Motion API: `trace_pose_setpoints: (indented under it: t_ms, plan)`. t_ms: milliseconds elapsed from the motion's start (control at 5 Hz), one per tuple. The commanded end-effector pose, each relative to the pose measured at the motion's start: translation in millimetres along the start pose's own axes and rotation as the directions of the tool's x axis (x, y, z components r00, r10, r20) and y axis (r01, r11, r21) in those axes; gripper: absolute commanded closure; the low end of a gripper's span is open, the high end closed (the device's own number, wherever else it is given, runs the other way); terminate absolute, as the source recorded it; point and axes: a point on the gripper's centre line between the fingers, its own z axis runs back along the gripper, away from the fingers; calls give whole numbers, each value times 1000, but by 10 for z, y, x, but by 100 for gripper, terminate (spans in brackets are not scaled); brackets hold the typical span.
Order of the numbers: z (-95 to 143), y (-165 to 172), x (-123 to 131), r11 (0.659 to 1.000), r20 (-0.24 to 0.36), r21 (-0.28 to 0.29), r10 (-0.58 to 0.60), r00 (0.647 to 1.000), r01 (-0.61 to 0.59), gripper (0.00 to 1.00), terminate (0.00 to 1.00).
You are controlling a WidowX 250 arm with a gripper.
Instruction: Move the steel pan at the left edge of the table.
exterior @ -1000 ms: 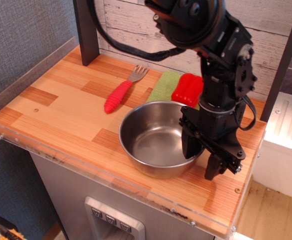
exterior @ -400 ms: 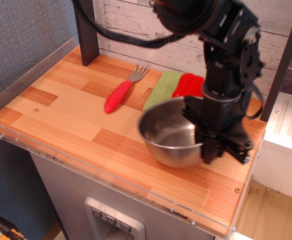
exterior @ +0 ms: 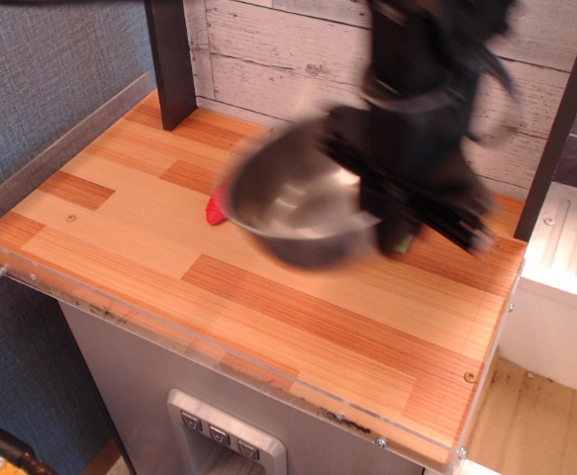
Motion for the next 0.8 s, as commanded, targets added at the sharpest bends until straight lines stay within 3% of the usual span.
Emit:
trace_pose_setpoints:
  t_ms: [0, 200, 400, 600]
  plan:
    - [-182, 767, -563, 934, -106, 140, 345, 933, -329, 100, 0]
    - [-451, 1245, -679, 884, -119, 181, 454, 883, -430, 100, 0]
    - [-615, 1787, -640, 868, -112, 193, 482, 869, -457, 100, 0]
    - [-715, 1977, -509, 855, -110, 235, 497, 861, -463, 100, 0]
